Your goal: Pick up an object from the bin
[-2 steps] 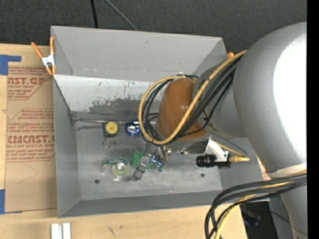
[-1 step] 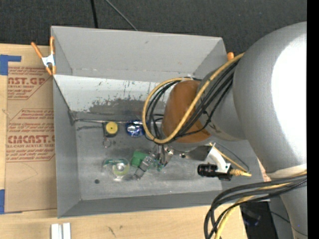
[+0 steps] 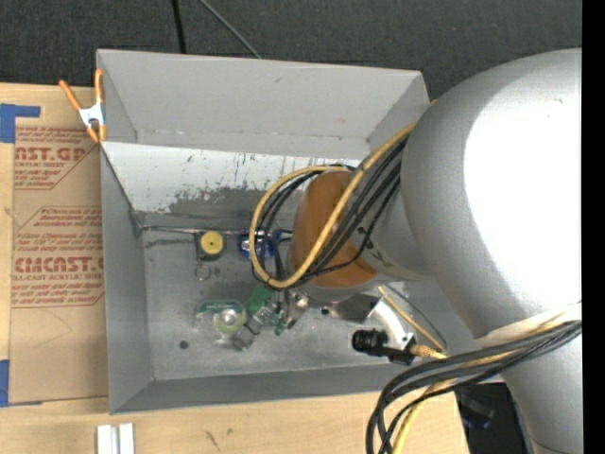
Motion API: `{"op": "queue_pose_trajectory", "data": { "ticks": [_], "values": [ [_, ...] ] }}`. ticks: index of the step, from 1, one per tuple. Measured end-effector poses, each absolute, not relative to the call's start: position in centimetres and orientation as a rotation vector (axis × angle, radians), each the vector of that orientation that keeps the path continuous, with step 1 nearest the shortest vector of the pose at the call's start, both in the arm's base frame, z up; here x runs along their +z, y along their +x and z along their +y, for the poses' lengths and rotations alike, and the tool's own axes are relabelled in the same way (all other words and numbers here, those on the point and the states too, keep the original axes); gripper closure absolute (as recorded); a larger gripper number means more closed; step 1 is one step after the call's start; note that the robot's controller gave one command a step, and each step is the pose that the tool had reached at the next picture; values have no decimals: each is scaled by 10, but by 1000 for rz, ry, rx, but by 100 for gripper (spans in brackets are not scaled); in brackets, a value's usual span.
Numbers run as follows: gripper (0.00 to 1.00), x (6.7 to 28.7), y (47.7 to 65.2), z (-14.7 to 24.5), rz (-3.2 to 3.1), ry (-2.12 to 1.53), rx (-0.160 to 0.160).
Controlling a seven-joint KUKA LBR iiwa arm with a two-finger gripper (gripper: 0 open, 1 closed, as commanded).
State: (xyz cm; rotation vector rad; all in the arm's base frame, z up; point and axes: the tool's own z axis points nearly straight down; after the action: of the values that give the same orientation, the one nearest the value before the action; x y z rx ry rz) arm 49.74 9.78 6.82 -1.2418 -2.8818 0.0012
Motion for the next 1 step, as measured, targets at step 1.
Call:
{"op": "queue_pose_trajectory", "data": {
  "ticks": [1],
  "values": [
    [0,68,497,98,-2882,-1241,2]
  ]
}}
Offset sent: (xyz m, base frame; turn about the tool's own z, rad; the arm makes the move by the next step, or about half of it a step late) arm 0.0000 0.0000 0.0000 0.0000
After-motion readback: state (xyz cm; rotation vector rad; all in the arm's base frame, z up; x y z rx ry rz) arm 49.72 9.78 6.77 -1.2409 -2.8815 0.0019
